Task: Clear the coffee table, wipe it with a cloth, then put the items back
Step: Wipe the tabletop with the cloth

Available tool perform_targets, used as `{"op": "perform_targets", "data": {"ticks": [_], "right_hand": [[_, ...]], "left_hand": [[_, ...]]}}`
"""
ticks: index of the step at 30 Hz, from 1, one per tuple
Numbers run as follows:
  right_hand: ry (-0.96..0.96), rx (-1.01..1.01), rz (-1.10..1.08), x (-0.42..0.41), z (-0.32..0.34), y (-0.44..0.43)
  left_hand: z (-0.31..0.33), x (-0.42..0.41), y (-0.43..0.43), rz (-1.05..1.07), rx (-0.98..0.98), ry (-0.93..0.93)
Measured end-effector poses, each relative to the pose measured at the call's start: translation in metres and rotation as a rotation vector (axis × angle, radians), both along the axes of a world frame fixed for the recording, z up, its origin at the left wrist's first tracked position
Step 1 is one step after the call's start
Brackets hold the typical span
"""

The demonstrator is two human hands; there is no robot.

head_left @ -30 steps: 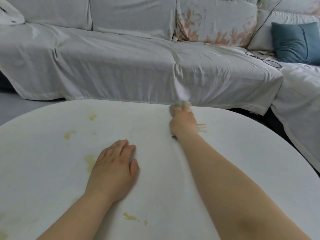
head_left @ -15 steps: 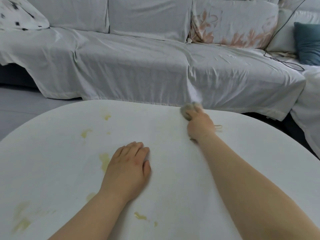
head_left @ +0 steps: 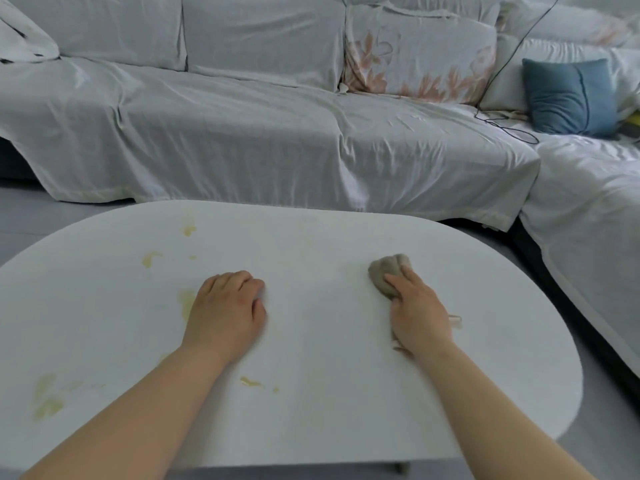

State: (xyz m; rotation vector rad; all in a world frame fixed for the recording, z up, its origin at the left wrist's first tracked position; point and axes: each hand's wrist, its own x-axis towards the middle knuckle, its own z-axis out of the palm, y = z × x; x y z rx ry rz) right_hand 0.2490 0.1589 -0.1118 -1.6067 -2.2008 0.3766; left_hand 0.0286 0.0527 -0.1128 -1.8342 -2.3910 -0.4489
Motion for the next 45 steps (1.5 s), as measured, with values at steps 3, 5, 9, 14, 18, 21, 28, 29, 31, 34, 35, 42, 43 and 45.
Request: {"op": "perform_targets", "data": {"ticks": [3, 5, 9, 14, 18, 21, 28, 29, 31, 34, 35, 42, 43, 45], "right_hand": [[0.011, 0.031, 0.211, -0.019, -0.003, -0.041], [0.008, 0.020, 0.395, -0.025, -0.005, -0.062], [0.017, -0.044, 0.444, 0.003, 0.003, -0.057], [0.029, 0.025, 0.068, 0.025, 0.003, -0.048], [0.035, 0.105, 0.326, 0.001, 0.003, -0.090], [0.057, 0.085, 0.519, 0.005, 0.002, -0.107], [0.054, 0.001, 0.025, 0.033, 0.006, -0.064], [0.046, 0.007, 0.015, 0.030, 0.005, -0.068], [0.057, 0.011, 0.106, 0.020, 0.001, -0.081], [0.046, 0.101, 0.343, 0.003, 0.004, -0.114], [0.039, 0.088, 0.397, 0.003, 0.006, -0.121], [0.034, -0.053, 0.154, -0.004, 0.001, -0.082], [0.030, -0.059, 0.100, -0.011, 0.000, -0.080], [0.005, -0.065, 0.101, -0.026, -0.001, -0.083]], "left_hand": [[-0.001, 0.002, -0.002, 0.006, 0.038, -0.034], [-0.003, 0.002, -0.003, 0.006, 0.059, -0.057], [-0.008, -0.002, -0.001, 0.015, 0.054, -0.081], [-0.012, -0.004, 0.002, 0.023, 0.072, -0.091], [-0.012, -0.003, 0.000, 0.034, 0.095, -0.102], [-0.011, -0.001, 0.000, 0.045, 0.074, -0.111], [-0.012, -0.003, 0.002, 0.061, 0.055, -0.111], [-0.012, -0.003, 0.002, 0.067, 0.054, -0.113], [-0.012, -0.003, 0.003, 0.074, 0.054, -0.114], [-0.010, -0.002, 0.002, 0.083, 0.051, -0.117], [-0.009, -0.002, 0.001, 0.085, 0.044, -0.123], [-0.003, -0.009, -0.008, 0.087, 0.067, -0.239], [-0.001, -0.012, -0.011, 0.102, 0.091, -0.263], [0.003, -0.021, -0.015, 0.125, 0.119, -0.293]]}}
